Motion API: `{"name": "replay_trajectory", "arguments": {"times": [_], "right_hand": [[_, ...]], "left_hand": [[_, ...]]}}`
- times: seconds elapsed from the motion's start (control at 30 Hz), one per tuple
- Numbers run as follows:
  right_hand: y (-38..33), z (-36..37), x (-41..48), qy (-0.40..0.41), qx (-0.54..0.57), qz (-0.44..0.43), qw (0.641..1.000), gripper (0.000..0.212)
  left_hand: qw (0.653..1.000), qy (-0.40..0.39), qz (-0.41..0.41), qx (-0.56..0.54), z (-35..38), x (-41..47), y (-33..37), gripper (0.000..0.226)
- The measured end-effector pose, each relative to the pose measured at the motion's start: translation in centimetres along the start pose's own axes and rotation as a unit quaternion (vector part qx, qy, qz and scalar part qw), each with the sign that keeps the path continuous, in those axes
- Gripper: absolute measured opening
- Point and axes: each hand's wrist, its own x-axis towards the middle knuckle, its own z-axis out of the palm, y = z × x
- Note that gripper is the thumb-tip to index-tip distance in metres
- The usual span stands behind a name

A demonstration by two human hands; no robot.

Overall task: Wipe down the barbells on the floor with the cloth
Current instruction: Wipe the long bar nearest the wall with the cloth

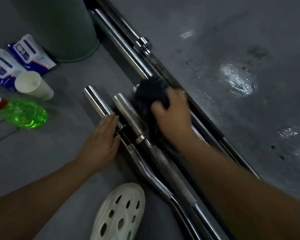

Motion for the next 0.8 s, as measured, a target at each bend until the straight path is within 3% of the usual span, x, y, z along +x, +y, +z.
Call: {"name": "replay_trajectory", "arguments": {"times": [0.07,0.13,0.23,0.33,0.43,0.5,0.6,0.7,0.73,0.8], "right_hand": [[1.0,1.4,4.8,0.010,-0.025,0.076,0.997,0.055],[1.4,3.9,5.1,-0.040,-0.090,0.102,0.990,0.053],[-0.7,6.6,-1.2,-0.121,-0.179,-0.039,0.976,0.038],[-3.6,6.1,-5.2,-0.243,-0.124,-0.142,0.951,0.030],[-3.2,6.6,-3.3,-0.167,-0.084,-0.097,0.978,0.037],[-3.1,8.1,-3.4,-0.152,-0.166,-0.081,0.971,0.046],[-2.3,8.5,-6.9,-0.193,-0.248,-0.176,0.933,0.048],[1.3,4.2,-9.1,-0.271,-0.240,-0.248,0.898,0.045],[2.3,2.1,-9.4,-0.279,-0.233,-0.222,0.905,0.045],[3.5,-1.7,-8.5,-0.216,-0.190,-0.104,0.952,0.042]], "left_hand": [[1.000,-0.002,0.012,-0.018,-0.7,-0.2,-0.3,0.069],[0.999,-0.006,0.002,-0.044,-1.4,-0.4,-0.9,0.067],[0.995,0.007,-0.025,-0.098,-2.5,0.1,-0.9,0.065],[0.984,0.030,-0.043,-0.168,-2.5,0.2,-1.0,0.055],[0.972,0.024,-0.096,-0.212,-1.9,-0.5,-1.4,0.063],[0.970,0.019,-0.107,-0.216,-2.1,-1.0,-1.4,0.074],[0.979,0.011,-0.094,-0.179,-2.7,-1.7,-1.5,0.090],[0.991,0.012,-0.063,-0.121,-2.5,-2.3,-1.2,0.084],[0.992,0.011,-0.059,-0.115,-2.3,-2.4,-0.8,0.081],[0.994,0.008,-0.042,-0.103,-1.7,-2.5,0.1,0.078]]}}
